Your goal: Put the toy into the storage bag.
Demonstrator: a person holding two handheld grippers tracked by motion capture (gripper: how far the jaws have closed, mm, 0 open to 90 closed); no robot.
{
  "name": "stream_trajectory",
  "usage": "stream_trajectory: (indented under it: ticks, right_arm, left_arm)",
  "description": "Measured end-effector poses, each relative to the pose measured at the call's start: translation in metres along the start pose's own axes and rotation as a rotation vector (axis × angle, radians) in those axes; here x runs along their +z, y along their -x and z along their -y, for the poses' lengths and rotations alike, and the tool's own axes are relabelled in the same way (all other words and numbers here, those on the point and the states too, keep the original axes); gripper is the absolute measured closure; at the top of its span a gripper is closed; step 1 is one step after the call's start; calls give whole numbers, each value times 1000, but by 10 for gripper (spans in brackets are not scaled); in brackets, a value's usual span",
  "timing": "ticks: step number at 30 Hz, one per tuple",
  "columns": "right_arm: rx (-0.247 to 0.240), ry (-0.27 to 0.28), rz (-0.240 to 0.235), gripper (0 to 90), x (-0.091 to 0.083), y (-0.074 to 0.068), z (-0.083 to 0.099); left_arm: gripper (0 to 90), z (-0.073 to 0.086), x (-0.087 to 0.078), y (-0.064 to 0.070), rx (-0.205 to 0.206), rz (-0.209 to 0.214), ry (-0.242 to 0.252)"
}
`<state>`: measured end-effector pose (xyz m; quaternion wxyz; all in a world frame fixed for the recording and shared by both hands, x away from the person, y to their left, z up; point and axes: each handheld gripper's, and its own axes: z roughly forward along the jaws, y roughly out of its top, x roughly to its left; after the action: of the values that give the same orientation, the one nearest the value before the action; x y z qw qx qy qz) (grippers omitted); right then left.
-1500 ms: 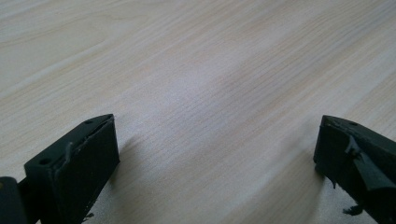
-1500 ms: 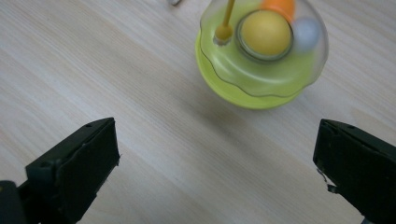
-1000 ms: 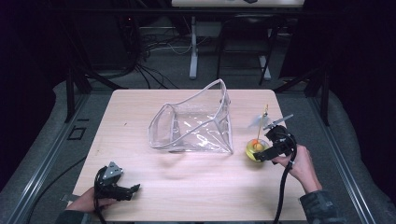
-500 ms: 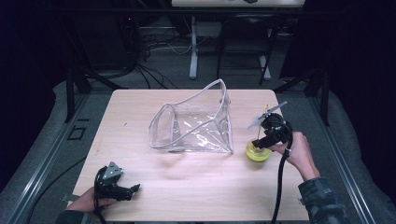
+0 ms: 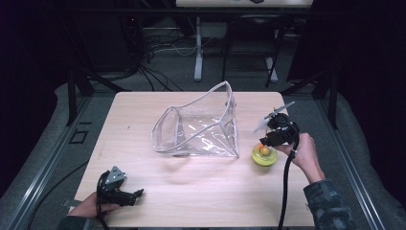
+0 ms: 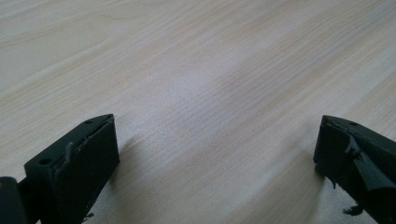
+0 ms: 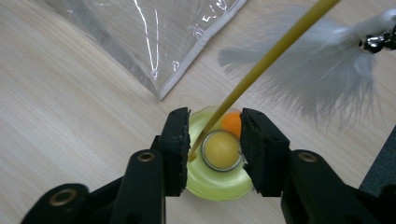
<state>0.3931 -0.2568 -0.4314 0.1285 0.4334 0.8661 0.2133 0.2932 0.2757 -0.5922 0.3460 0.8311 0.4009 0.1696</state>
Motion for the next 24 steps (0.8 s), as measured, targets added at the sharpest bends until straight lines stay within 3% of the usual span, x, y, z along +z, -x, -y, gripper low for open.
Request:
stream_trajectory:
  ticks: [6,9,15,21,24]
  right_arm:
    - [-3,-11,-3,715,0,-1,-4]
    - [-11,-10,-4,807,-3,-1,-8]
    - [-18,-35,-15,873,-5,1,-13]
    - [-36,-71,9,884,-5,2,-19]
    - [-37,-91,-8,883,-7,5,-21]
  left_arm:
    - [0,0,0,0,0,0,0]
    - [0,0,0,0,1,0,0]
    - [0,0,0,0,0,0,0]
    - [0,0,0,0,0,0,0]
    - [0,0,0,0,1,0,1]
